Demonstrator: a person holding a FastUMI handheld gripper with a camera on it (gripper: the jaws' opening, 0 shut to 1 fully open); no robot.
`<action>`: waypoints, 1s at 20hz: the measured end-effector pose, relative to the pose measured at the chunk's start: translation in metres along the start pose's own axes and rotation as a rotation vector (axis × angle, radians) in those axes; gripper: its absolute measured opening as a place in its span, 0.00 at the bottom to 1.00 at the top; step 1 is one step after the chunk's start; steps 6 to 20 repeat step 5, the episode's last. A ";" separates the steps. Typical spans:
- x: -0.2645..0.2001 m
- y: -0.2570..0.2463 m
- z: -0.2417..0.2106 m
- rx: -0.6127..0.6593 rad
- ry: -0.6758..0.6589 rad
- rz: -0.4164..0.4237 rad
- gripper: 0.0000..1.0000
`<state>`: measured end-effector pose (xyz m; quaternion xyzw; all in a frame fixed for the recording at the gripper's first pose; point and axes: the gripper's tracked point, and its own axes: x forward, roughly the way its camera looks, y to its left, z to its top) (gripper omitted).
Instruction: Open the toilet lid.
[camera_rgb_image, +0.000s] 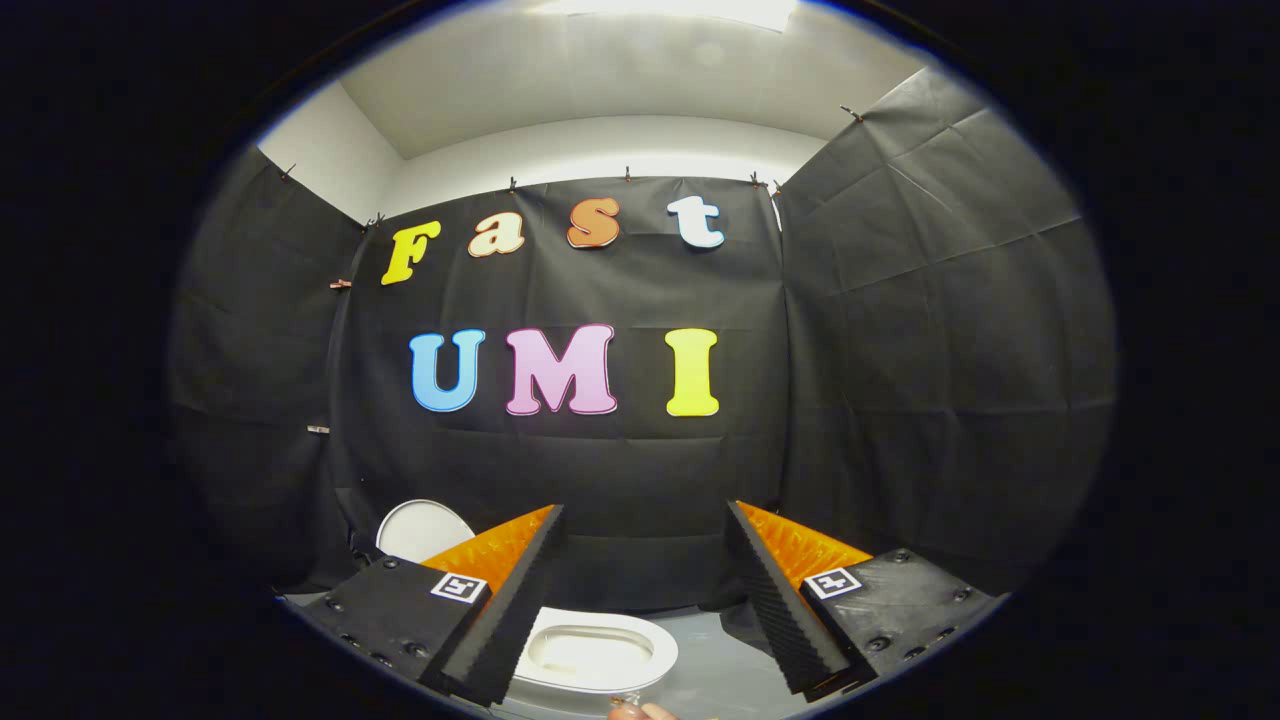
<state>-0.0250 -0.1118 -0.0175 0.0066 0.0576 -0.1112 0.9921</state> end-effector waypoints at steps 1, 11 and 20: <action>0.000 0.000 0.000 -0.001 0.001 0.000 0.99; -0.001 -0.001 0.000 0.000 0.001 -0.003 0.99; -0.001 -0.001 0.000 0.000 0.001 -0.003 0.99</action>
